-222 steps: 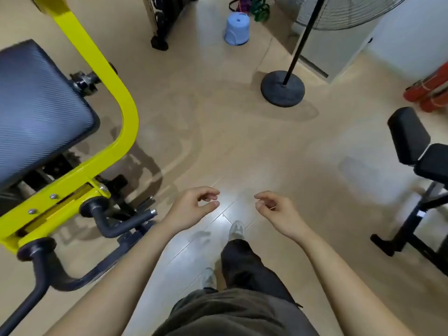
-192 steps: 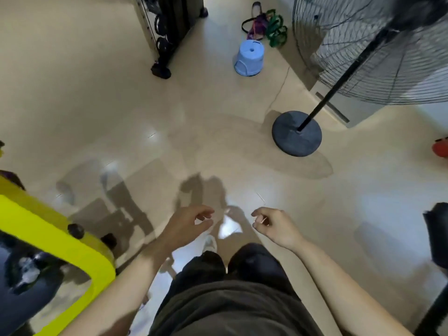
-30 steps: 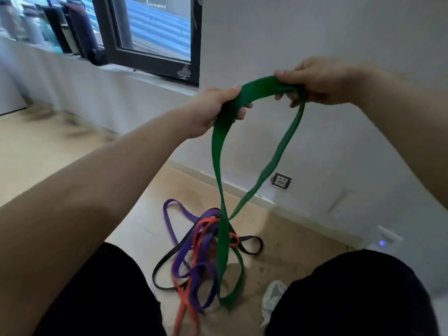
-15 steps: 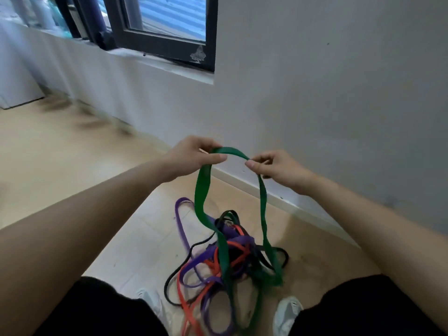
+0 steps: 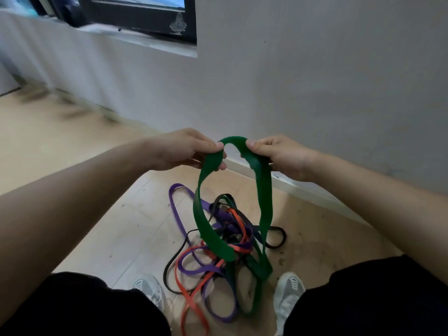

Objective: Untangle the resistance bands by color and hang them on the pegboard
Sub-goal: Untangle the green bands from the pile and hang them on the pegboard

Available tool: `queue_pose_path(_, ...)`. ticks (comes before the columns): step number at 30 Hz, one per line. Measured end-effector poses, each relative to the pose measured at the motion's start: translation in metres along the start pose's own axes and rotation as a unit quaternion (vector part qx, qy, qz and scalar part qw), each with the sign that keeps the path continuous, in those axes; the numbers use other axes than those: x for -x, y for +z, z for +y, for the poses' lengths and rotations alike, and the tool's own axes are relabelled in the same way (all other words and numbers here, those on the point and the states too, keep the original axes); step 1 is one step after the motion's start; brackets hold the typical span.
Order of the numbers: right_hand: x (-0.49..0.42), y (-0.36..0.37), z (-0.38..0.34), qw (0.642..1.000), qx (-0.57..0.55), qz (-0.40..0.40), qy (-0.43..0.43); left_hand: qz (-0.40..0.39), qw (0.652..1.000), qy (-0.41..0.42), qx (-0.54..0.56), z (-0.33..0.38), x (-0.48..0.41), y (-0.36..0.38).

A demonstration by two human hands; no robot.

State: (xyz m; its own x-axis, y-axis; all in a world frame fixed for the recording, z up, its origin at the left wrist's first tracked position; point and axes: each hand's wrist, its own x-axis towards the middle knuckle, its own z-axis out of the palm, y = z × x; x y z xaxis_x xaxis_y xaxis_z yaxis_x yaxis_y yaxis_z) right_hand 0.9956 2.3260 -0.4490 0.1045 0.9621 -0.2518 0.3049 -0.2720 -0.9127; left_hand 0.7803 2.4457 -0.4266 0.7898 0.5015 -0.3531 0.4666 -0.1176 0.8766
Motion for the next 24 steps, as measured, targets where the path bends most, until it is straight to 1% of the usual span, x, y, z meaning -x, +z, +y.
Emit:
queue_pose_path(3, 0.002, -0.002, -0.006, 0.999, -0.039, 0.024, -0.008, -0.017, 1.000, -0.019, -0.002, 0.005, 0.005, 0.000)
queue_pose_path(6, -0.003, -0.004, -0.009, 0.998, -0.034, 0.051, -0.025, -0.029, 0.999, -0.028, -0.005, 0.001, 0.010, -0.001)
queue_pose_path(8, -0.005, -0.004, -0.011, 0.998, -0.016, 0.050, -0.030, -0.014, 1.000, -0.020, 0.009, -0.001, 0.013, -0.002)
queue_pose_path(11, -0.005, 0.001, -0.016, 0.999, -0.002, 0.023, -0.049, -0.004, 1.000, 0.011, 0.014, -0.004, 0.017, -0.005)
queue_pose_path(12, -0.006, 0.003, -0.017, 0.998, 0.005, 0.018, -0.057, 0.009, 1.000, 0.019, 0.008, -0.005, 0.017, -0.007)
queue_pose_path(15, -0.011, 0.008, -0.017, 0.997, 0.026, 0.014, -0.076, 0.098, 0.994, 0.036, -0.017, -0.008, 0.015, -0.009)
queue_pose_path(19, -0.020, 0.014, -0.017, 0.995, 0.024, 0.036, -0.093, 0.176, 0.982, 0.047, -0.049, -0.001, 0.016, -0.010)
queue_pose_path(21, -0.021, 0.016, -0.018, 0.993, 0.035, 0.050, -0.096, 0.189, 0.980, 0.059, -0.021, 0.002, 0.017, -0.013)
queue_pose_path(24, -0.024, 0.023, -0.020, 0.995, 0.047, 0.048, -0.078, 0.209, 0.974, 0.081, 0.032, 0.008, 0.019, -0.015)
